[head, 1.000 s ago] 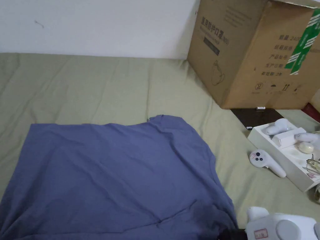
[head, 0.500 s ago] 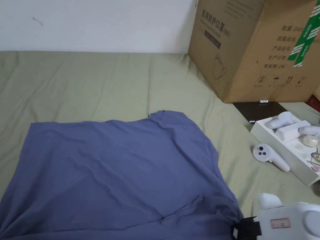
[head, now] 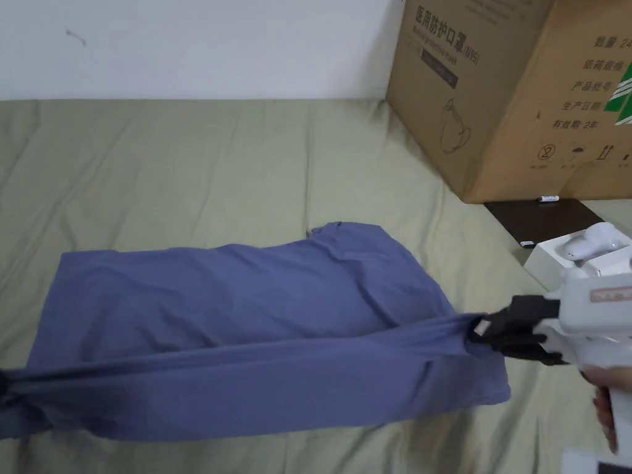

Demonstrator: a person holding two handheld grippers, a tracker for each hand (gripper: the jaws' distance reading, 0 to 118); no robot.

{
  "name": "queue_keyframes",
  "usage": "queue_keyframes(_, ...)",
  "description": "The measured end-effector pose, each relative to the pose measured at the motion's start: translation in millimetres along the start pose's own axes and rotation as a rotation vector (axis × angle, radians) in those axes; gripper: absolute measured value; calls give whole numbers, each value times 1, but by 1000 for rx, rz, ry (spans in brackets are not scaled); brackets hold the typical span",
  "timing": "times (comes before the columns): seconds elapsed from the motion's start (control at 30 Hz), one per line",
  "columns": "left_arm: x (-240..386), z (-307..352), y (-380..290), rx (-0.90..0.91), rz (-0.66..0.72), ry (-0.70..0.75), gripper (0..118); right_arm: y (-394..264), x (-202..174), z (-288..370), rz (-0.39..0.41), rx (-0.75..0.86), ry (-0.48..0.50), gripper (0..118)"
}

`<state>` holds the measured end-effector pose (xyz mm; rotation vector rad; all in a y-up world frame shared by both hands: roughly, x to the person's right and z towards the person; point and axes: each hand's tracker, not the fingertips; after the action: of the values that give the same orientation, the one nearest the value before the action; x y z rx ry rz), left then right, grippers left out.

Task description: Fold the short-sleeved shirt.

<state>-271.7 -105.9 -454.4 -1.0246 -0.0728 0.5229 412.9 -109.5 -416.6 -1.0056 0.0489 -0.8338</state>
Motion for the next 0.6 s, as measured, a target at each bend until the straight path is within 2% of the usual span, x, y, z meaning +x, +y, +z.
queue_keyframes(0.07,-2,-29,15,2,83,-20,5,14,3,-35,-96,10,10,8)
queue_keyframes(0.1,-3,-41,19,0,113,-31,6,25,10,-49,-178,3,31,8)
queue_keyframes(0.17,-7,-64,25,10,169,-70,18,34,19,-79,-271,22,12,10)
queue_keyframes(0.2,-9,-72,25,25,189,-87,18,32,21,-86,-288,51,34,10)
queue_keyframes(0.23,-12,-78,25,40,190,-101,61,30,23,-91,-296,90,30,22)
queue_keyframes(0.27,-13,-80,23,58,204,-128,97,25,22,-92,-303,138,8,48)
queue_keyframes(0.3,-14,-77,21,93,210,-133,108,19,20,-90,-290,165,-9,81)
queue_keyframes(0.33,-14,-71,19,121,207,-132,105,12,17,-83,-281,208,4,99)
queue_keyframes(0.37,-14,-66,16,138,207,-157,106,13,17,-77,-265,260,8,99)
queue_keyframes(0.43,-10,-48,7,219,190,-198,106,-3,5,-51,-178,375,16,99)
queue_keyframes(0.53,8,0,-19,396,51,-200,106,-31,-21,-7,11,503,-18,99)
queue_keyframes(0.6,23,33,-50,562,-72,-122,102,-64,-43,24,182,587,-42,97)
